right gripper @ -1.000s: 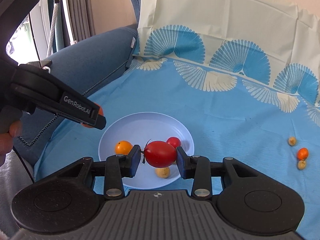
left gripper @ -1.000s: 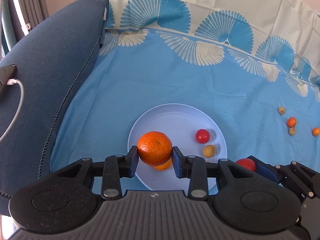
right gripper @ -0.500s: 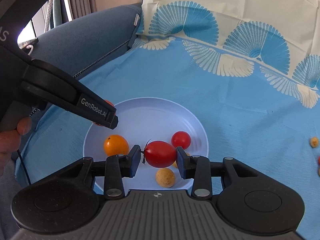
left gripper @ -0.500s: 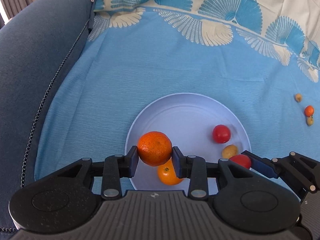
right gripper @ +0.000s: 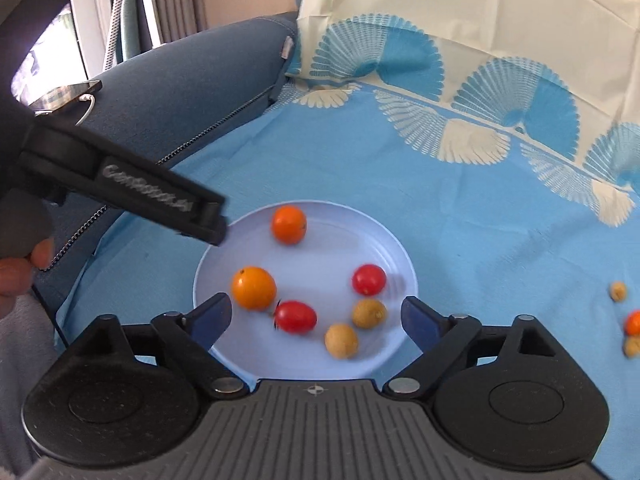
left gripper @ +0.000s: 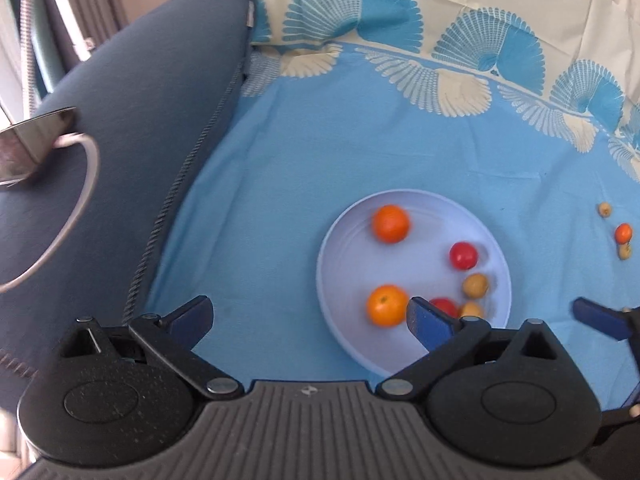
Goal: Organize fruits
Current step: 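Withdraw both tools from the plate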
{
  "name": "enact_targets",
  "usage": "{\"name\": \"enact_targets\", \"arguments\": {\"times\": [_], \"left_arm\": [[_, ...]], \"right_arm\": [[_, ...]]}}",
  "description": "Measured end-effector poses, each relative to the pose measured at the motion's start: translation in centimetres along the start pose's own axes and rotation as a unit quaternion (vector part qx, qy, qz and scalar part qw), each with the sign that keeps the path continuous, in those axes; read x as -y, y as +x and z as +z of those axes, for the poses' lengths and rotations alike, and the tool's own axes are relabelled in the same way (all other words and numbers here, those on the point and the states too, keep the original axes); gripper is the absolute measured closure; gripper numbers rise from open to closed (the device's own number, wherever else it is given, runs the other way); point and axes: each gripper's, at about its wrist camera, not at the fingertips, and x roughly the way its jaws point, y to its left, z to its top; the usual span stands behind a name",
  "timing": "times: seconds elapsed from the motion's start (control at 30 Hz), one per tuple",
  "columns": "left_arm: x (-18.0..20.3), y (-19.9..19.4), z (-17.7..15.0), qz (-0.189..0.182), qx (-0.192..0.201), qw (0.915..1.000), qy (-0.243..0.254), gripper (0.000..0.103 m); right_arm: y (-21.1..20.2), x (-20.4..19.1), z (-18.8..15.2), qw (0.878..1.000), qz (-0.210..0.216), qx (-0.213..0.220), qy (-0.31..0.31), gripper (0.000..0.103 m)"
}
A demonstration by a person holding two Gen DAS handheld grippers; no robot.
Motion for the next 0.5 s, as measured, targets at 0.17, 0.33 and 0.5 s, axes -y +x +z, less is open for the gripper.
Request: {"name": "enact_targets", "arguments": {"times": [0.17, 0.33, 0.5], "left_arm": [[-0.7, -3.3, -3.4, 0.016, -0.009, 0.9998, -0.011, 0.000], [-0.4, -6.7, -5.9, 0.019, 0.017, 0.9996, -0.009, 0.000], [0.6, -9.6, -7.5, 0.014, 0.045, 0.9989, -0.004, 0.000]], "right_arm": [[-4.3, -0.2, -1.5, 0.999, -0.016, 0.002, 0.043, 0.008], [-9.0, -1.3, -3.1, 0.998, -0.015, 0.037, 0.046, 0.007], [-12.8, -1.8, -4.2, 0.996, -0.024, 0.078, 0.034, 0.006]]}}
